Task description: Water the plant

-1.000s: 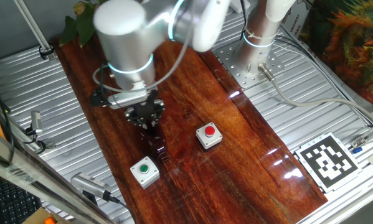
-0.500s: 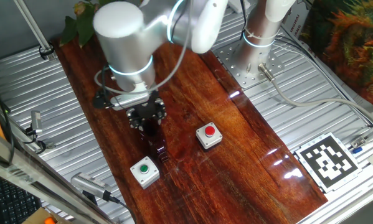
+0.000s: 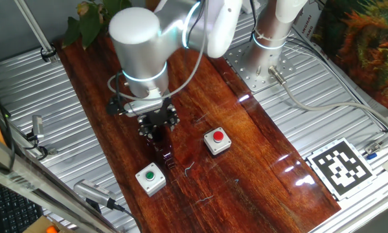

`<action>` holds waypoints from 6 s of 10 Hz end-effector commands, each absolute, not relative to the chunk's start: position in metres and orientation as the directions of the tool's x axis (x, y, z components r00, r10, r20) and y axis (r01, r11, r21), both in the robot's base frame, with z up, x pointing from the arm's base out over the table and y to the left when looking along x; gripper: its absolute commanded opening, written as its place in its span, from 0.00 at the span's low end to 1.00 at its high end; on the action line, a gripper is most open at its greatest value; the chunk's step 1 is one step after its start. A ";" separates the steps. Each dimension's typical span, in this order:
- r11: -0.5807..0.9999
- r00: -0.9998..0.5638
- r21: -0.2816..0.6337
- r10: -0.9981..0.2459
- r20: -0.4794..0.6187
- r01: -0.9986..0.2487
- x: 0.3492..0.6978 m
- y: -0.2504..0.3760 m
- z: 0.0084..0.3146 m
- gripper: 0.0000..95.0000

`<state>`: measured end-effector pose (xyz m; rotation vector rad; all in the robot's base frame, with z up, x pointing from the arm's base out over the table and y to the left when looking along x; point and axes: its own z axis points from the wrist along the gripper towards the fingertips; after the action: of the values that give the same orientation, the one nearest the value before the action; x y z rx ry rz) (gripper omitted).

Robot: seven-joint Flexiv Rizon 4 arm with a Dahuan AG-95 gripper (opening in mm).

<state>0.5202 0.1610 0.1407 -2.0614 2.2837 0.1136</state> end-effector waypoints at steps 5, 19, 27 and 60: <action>0.114 -0.116 0.033 -0.991 -0.064 -0.993 0.515 0.164 0.139 0.60; 0.118 -0.119 0.015 -0.991 -0.057 -0.993 0.506 0.164 0.129 0.40; 0.109 -0.106 -0.049 -0.993 -0.057 -0.993 0.506 0.164 0.129 0.20; 0.135 -0.135 0.007 -0.990 0.030 -0.991 0.505 0.097 0.184 0.00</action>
<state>0.5051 0.0943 0.1829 -2.0843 2.3862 -0.0230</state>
